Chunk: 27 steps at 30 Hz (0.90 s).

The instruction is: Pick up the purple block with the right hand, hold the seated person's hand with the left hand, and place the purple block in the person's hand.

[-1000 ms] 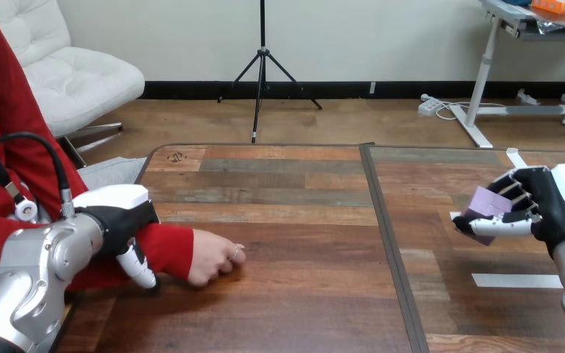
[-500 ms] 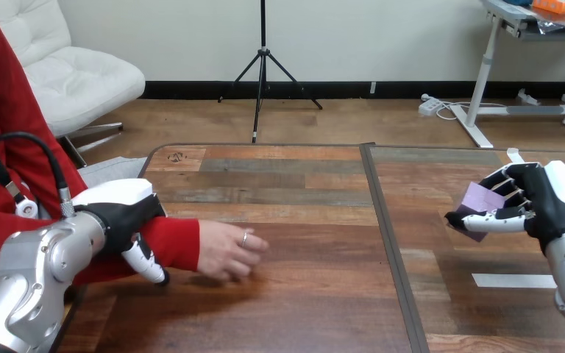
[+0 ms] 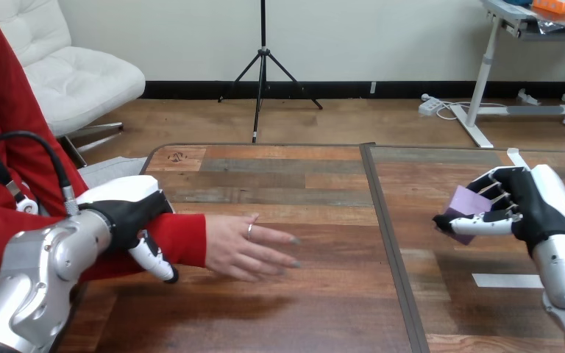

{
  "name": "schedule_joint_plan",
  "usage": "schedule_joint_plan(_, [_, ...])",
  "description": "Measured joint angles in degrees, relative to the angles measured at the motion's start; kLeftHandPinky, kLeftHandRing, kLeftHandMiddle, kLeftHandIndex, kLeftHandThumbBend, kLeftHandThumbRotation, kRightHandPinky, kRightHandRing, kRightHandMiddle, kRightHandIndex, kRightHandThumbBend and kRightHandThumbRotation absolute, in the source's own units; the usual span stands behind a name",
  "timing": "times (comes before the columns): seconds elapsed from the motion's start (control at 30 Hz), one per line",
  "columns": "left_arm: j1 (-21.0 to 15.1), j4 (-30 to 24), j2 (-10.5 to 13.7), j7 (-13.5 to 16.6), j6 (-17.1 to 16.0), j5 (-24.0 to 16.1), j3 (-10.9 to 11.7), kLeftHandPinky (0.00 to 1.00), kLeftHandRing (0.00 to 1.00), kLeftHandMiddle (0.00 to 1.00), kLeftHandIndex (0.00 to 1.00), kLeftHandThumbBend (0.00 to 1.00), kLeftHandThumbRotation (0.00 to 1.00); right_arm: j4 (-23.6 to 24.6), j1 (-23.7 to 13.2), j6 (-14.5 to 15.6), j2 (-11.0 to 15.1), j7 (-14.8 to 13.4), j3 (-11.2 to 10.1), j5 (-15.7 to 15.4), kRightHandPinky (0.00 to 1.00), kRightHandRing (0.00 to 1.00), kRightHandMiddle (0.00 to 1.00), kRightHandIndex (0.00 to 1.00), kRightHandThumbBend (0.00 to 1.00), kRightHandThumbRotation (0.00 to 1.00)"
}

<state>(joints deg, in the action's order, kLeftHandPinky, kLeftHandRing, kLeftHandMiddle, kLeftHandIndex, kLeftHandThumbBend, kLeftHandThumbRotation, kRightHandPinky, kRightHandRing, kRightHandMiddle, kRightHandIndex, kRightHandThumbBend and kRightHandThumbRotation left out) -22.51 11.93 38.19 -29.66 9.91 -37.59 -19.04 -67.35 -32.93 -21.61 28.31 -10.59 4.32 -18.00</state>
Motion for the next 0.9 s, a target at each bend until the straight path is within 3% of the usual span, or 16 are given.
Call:
schedule_joint_plan(0.43, [0.01,-0.57,-1.28,0.18,0.35,1.13,0.16,0.12,0.18,0.27,0.34,0.69,0.0,0.0,-0.47,0.97,-2.27,0.0,0.33,-0.46,0.44,0.45,0.48,0.48,0.81,0.0])
schedule_joint_plan(0.9, [0.0,-1.11,-3.13,0.37,0.9,1.28,0.66,0.12,0.18,0.27,0.35,0.71,0.0,0.01,-1.3,1.15,-5.77,0.01,1.74,-1.88,0.38,0.4,0.46,0.47,0.8,0.0])
